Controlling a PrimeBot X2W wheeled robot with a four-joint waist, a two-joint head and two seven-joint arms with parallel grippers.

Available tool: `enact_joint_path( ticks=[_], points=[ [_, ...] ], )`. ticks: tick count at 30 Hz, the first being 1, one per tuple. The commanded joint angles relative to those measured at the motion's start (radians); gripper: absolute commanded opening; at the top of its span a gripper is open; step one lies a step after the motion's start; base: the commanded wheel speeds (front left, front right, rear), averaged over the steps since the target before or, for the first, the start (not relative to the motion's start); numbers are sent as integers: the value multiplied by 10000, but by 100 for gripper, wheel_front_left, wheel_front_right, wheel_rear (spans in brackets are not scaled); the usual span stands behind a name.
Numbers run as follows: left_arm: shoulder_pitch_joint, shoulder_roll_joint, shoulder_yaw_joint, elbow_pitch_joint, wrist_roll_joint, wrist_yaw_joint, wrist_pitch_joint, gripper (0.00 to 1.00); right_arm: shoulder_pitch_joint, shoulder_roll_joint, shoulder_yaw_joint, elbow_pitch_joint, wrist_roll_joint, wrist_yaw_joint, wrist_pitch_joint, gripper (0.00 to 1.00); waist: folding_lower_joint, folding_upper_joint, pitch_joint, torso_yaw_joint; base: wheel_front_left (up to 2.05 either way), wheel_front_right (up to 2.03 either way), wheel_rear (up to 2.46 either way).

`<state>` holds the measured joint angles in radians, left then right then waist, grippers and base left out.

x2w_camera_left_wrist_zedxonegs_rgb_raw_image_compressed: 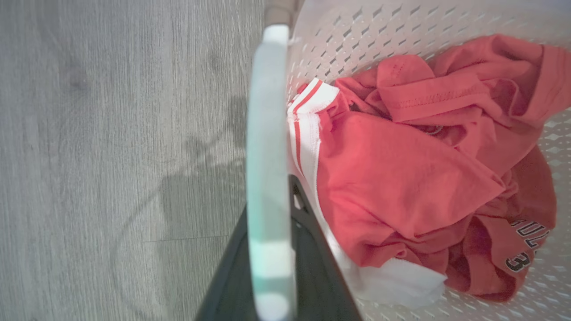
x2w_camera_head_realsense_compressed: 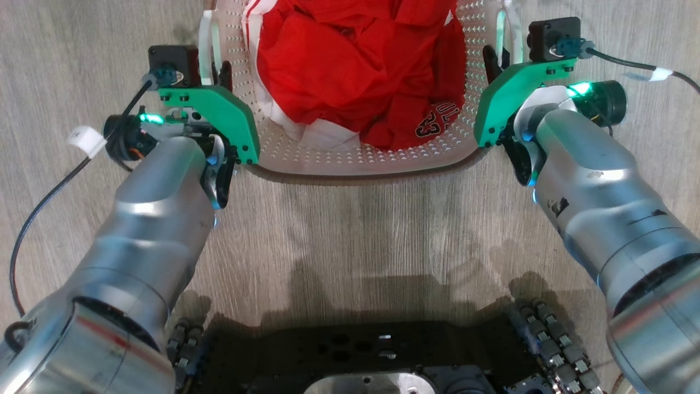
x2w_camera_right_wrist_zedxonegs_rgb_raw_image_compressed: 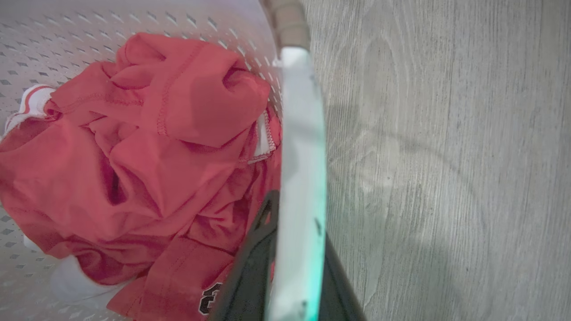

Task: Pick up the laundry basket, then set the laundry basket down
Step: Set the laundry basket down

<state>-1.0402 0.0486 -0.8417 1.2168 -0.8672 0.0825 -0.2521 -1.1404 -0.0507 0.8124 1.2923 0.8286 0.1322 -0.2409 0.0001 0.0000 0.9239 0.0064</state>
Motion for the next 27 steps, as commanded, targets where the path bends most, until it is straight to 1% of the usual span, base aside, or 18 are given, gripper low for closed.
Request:
enact_joint_path(
  ticks=[1, 12, 23, 24, 25, 26, 27],
  points=[
    [5, 411, 239, 60, 136, 153, -96, 0, 567, -7, -126, -16, -271, -15, -195, 0, -1, 0, 25, 8, 0, 0, 0],
    [10, 227, 473, 98, 426, 59, -97, 0, 632, 3, -1046, -16, -1253, -15, -166, 0, -1, 0, 246, 154, 0, 0, 0],
    [-19, 135, 620, 230, 617, -45, -97, 0, 657, 4, -1399, -16, -1667, -15, -135, 0, -1, 0, 278, 167, 0, 0, 0],
    [-19, 126, 638, 253, 619, -47, -97, 0, 661, 4, -1417, -16, -1691, -15, -136, 2, -1, 0, 271, 167, 0, 0, 0],
    [-16, 118, 656, 278, 616, -45, -97, 0, 664, 4, -1432, -16, -1713, -15, -138, 9, -1, 0, 263, 166, 0, 0, 0],
    [-7, 110, 674, 313, 602, -37, -97, 6, 670, 4, -1444, -16, -1733, -15, -140, 24, -1, 0, 251, 164, 0, 0, 0],
    [0, 96, 692, 373, 586, -29, -97, 44, 684, 4, -1466, -16, -1756, -15, -143, 44, -1, 0, 223, 161, 0, 0, 0]
  ],
)
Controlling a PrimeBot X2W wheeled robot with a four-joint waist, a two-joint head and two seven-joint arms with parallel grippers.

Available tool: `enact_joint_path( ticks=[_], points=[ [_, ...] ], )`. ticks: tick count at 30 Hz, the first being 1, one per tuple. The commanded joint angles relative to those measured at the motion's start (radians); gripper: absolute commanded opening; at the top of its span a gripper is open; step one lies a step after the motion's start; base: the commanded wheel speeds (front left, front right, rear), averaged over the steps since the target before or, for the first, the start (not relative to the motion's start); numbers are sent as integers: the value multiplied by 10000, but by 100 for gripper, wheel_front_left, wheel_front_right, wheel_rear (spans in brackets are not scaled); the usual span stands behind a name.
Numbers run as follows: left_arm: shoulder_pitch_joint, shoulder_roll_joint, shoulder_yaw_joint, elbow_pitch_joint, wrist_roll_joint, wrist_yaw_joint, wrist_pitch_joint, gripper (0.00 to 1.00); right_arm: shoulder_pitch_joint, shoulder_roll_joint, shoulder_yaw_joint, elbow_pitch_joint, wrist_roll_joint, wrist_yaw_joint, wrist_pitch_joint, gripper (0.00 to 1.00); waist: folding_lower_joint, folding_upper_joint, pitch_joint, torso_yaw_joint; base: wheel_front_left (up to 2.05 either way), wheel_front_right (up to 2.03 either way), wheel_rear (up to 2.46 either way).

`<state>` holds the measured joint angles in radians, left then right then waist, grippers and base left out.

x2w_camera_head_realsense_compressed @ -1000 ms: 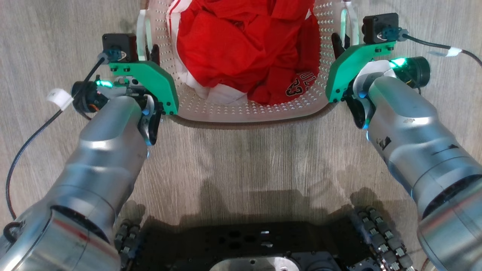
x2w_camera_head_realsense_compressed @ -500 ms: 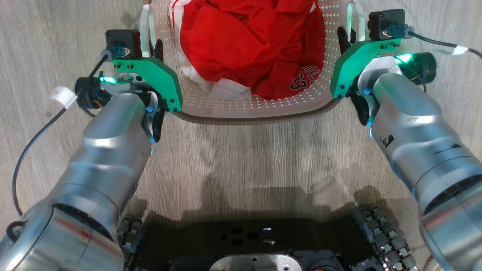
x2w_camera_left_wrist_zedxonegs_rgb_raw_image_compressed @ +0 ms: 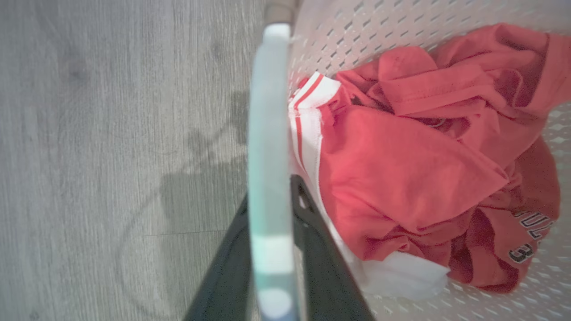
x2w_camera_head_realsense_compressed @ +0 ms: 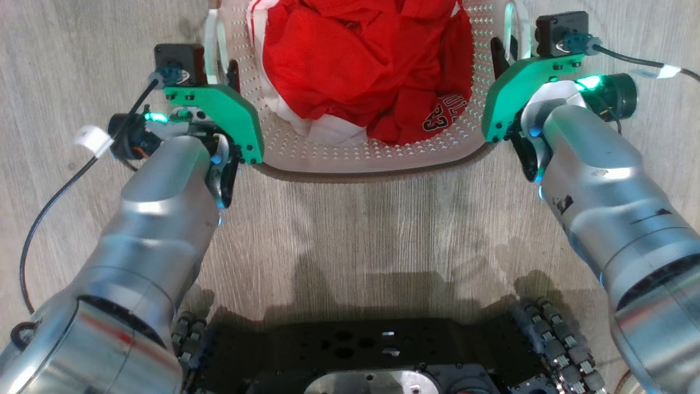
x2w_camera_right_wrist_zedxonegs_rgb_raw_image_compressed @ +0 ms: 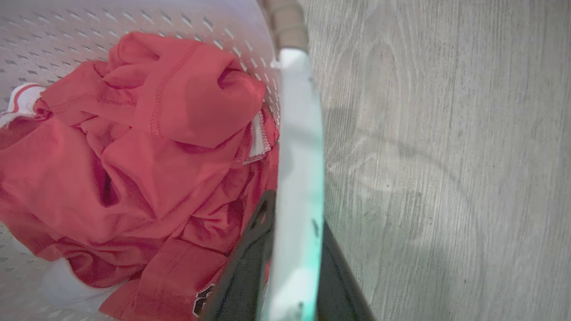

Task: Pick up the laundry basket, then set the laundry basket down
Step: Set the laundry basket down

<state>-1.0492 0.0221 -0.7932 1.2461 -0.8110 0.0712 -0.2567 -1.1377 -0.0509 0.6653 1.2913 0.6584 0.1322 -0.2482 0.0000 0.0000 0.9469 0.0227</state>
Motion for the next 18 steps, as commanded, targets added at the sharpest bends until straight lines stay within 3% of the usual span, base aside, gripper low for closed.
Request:
enact_joint_path(
  ticks=[1, 2, 4, 18],
  points=[
    [95, 354, 224, 107, 7, 93, -51, 65, 663, 6, -1, -6, -62, -15, -72, 50, 0, 0, -23, -1, 0, 0, 0],
    [103, 349, 242, 133, -14, 92, -51, 95, 671, 6, -5, -6, -69, -15, -73, 65, 0, 0, -40, -2, 0, 0, 0],
    [119, 339, 281, 180, -57, 110, -51, 100, 691, 6, -14, -6, -84, -15, -75, 100, 0, 0, -82, 0, 0, 0, 0],
    [368, 655, 1033, -722, 281, 319, -51, 100, 444, 6, -285, -223, -300, -15, -129, 100, 0, 0, -761, -125, 0, 0, 0]
  ],
)
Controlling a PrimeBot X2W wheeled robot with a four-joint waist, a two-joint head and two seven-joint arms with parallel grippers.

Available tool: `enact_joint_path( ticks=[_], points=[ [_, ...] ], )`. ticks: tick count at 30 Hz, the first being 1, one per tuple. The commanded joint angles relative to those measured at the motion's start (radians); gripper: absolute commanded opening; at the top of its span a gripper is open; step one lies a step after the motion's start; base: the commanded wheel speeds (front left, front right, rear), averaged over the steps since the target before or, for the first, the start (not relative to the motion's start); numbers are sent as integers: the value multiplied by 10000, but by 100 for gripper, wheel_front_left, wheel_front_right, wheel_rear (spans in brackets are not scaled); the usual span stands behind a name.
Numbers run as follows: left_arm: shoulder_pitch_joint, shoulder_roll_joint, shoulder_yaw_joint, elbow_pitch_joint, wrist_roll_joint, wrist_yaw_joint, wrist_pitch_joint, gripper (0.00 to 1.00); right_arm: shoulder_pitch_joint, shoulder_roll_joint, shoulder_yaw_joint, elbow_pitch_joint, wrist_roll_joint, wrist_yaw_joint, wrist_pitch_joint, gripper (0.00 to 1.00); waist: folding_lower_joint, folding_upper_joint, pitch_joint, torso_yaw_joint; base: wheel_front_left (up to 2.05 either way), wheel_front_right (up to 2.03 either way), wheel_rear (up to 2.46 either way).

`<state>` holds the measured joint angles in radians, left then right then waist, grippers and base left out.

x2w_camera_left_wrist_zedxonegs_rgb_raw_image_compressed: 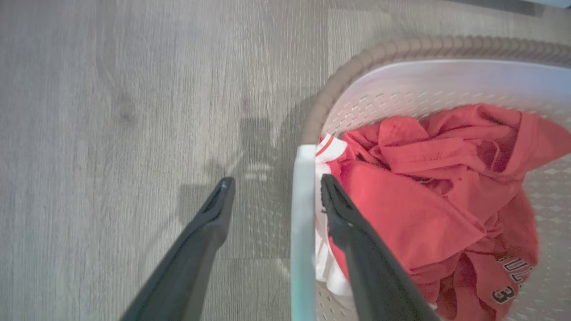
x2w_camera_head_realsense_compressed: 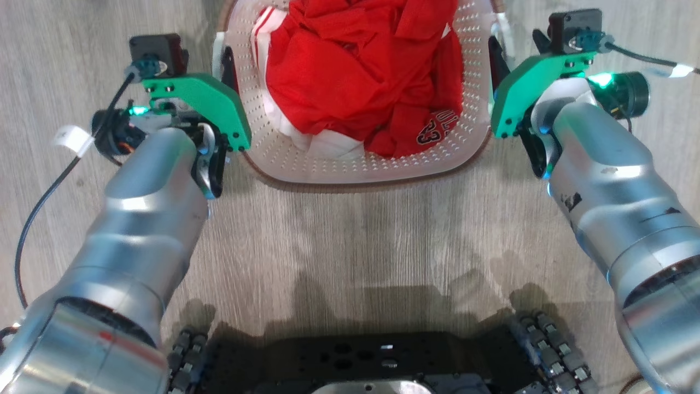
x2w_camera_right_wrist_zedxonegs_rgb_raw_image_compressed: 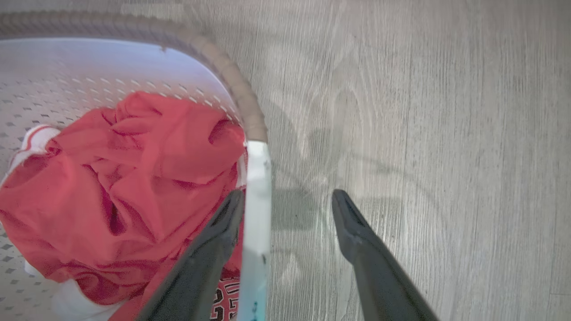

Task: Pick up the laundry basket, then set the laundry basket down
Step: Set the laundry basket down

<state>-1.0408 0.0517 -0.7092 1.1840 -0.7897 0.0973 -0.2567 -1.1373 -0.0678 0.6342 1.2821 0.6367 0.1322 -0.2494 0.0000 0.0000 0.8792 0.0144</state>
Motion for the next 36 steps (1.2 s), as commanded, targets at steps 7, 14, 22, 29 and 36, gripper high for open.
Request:
enact_joint_path(
  ticks=[7, 14, 22, 29, 36],
  points=[
    [967, 707, 1190, -1693, 1008, 240, -51, 100, 564, 175, -1310, -1086, -1067, -15, -122, 100, 0, 0, -882, -238, 0, 0, 0],
    [2193, 822, 2510, -3482, 2337, 196, -51, 100, 1668, 175, -2754, -2795, -2540, -15, -123, 100, 0, 0, -2028, -381, 0, 0, 0],
    [3695, 801, 3708, -5318, 3872, -95, -51, 100, 3164, 175, -3464, -4634, -3202, -15, -123, 100, 0, 0, -3341, -493, 0, 0, 0],
    [5234, 629, 4682, -6856, 4973, -345, -51, 100, 4687, 175, -3707, -6057, -3329, -15, -123, 100, 0, 0, -4617, -615, 0, 0, 0],
    [6812, 348, 5447, -8077, 5552, -404, -51, 100, 6060, 175, -3761, -7246, -3630, -15, -124, 100, 0, 0, -5724, -686, 0, 0, 0]
  ],
)
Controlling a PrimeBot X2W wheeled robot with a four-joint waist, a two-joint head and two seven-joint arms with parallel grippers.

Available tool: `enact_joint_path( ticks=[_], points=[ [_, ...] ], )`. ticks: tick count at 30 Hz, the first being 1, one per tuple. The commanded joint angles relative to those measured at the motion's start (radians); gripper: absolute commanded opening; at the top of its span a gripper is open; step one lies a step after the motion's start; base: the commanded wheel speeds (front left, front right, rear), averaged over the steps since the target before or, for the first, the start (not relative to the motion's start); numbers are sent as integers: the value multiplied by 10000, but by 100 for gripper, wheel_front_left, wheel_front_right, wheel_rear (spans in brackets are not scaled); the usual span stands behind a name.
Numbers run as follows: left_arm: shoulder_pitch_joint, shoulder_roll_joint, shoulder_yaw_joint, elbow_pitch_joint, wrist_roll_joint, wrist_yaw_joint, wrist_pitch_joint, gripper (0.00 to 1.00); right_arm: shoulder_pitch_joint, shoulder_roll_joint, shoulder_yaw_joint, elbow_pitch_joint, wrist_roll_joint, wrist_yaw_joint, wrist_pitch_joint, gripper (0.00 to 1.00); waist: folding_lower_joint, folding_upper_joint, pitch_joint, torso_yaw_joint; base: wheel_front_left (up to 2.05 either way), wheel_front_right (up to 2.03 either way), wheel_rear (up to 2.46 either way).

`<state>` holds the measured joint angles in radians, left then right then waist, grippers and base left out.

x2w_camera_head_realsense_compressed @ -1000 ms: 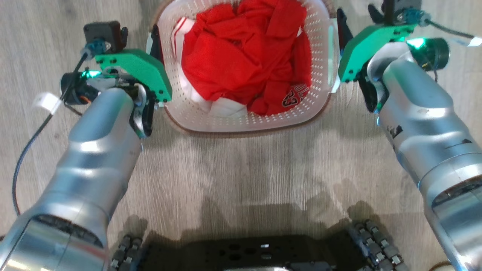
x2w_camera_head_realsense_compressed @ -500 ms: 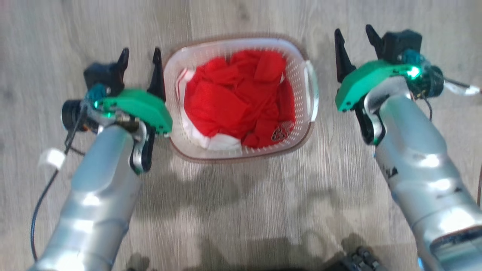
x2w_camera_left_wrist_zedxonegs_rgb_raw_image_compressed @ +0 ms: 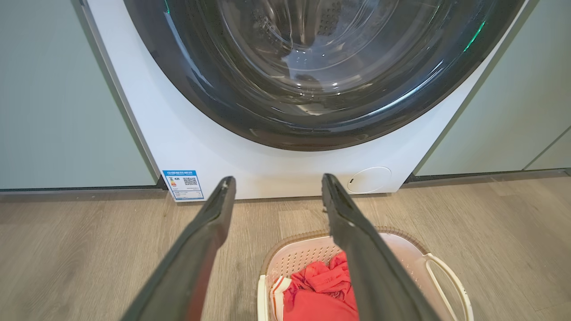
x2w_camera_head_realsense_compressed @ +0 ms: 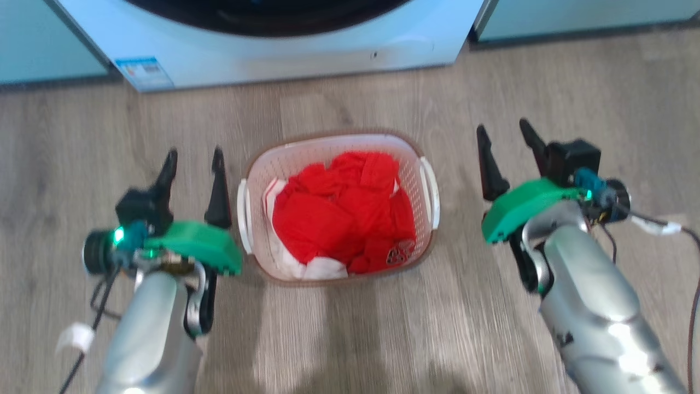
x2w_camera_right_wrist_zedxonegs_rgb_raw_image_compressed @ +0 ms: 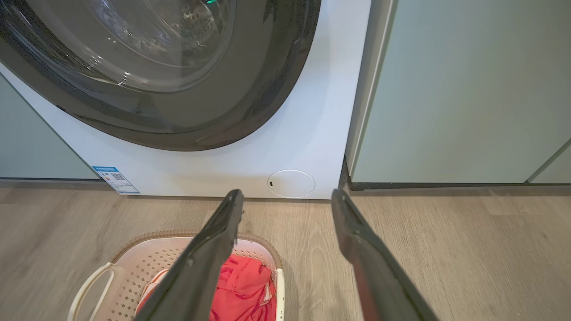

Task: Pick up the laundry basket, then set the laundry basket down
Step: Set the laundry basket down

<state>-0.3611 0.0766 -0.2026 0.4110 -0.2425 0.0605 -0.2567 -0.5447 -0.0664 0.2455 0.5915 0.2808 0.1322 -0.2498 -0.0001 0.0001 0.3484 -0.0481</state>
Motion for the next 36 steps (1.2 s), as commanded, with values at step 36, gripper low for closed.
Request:
enact_joint_path(
  ticks=[36],
  points=[
    [4806, -262, 1269, -3204, 396, 334, -51, 100, 4131, 162, -479, -3058, -705, -15, -120, 100, 1, -1, -3353, -114, 0, 0, 0]
  ],
)
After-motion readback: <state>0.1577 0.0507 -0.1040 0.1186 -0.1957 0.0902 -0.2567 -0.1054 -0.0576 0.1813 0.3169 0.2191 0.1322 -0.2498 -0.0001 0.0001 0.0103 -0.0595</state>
